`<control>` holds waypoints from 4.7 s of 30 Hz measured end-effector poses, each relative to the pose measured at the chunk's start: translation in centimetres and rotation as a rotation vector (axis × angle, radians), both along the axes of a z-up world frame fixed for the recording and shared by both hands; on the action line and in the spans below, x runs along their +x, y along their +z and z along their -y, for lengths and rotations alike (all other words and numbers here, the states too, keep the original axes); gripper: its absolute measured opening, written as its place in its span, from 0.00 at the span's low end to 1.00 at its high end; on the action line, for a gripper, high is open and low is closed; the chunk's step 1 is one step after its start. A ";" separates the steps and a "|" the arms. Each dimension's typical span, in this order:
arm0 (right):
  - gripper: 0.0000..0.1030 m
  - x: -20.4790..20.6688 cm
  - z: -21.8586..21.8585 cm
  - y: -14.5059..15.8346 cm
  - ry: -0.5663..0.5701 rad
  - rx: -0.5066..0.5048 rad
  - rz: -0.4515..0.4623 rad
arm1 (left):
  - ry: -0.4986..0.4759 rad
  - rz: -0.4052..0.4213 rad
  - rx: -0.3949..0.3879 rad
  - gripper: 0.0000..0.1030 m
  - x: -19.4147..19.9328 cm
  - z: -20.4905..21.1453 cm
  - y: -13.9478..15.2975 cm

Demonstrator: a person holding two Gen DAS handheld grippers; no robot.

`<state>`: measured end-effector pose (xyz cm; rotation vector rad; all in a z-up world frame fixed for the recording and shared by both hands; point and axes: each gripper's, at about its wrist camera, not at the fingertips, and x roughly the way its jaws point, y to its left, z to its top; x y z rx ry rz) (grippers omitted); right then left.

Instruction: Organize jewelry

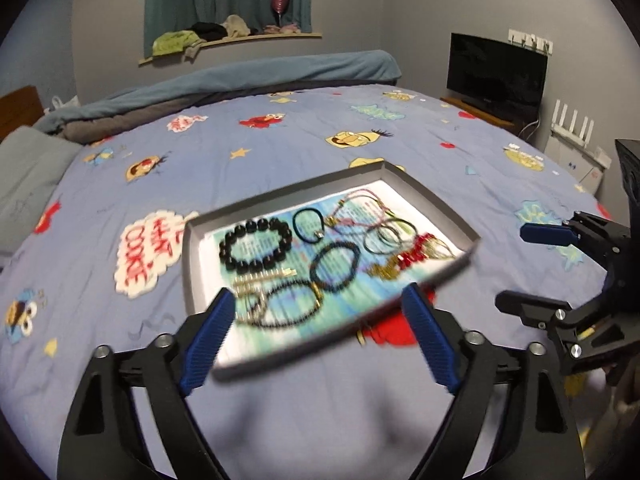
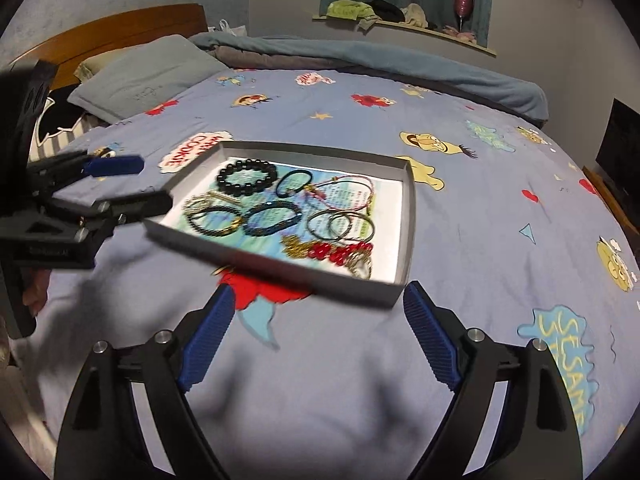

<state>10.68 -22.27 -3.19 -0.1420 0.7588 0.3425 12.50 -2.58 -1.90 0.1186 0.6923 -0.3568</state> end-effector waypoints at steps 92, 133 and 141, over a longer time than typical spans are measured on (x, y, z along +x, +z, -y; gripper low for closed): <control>0.94 -5.7 0.0 0.1 -0.187 0.119 0.227 | 0.303 0.120 0.011 0.94 -6.7 -1.6 -1.5; 0.94 -5.5 -0.3 -0.5 -0.176 0.101 0.212 | 0.291 0.093 0.020 0.94 -6.2 -2.1 -1.8; 0.94 -5.5 -0.5 -0.6 -0.170 0.099 0.210 | 0.294 0.094 0.023 0.94 -6.2 -1.9 -1.8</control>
